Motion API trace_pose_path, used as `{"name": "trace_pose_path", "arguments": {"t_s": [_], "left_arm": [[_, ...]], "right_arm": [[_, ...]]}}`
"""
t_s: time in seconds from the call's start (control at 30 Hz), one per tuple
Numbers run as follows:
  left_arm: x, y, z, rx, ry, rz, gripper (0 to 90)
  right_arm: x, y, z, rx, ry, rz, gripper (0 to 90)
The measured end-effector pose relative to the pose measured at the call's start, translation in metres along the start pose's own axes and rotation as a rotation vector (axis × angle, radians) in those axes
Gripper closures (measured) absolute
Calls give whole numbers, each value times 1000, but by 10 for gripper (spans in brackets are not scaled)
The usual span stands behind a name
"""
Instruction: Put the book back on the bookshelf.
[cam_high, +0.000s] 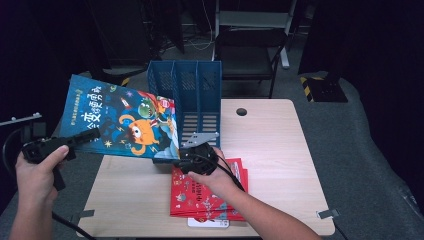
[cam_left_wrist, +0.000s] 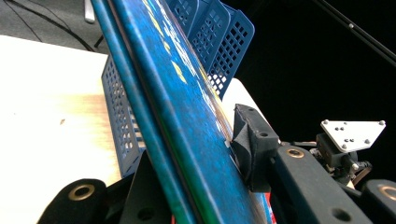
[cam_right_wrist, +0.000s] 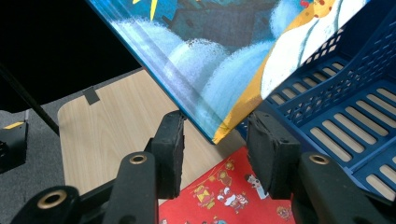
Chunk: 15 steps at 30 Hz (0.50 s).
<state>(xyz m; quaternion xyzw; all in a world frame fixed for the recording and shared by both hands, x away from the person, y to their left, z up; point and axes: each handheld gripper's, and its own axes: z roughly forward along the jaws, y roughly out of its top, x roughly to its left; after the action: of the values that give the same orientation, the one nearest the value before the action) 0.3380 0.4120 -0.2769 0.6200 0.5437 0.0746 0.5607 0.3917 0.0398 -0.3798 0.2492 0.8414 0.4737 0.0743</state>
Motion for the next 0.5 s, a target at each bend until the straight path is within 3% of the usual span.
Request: {"name": "trace_pose_path", "arguments": {"t_s": [0.5], "left_arm": [[5, 5, 2, 1, 11, -2, 699]], "right_arm": [[-5, 5, 9, 0, 3, 2, 568]]}}
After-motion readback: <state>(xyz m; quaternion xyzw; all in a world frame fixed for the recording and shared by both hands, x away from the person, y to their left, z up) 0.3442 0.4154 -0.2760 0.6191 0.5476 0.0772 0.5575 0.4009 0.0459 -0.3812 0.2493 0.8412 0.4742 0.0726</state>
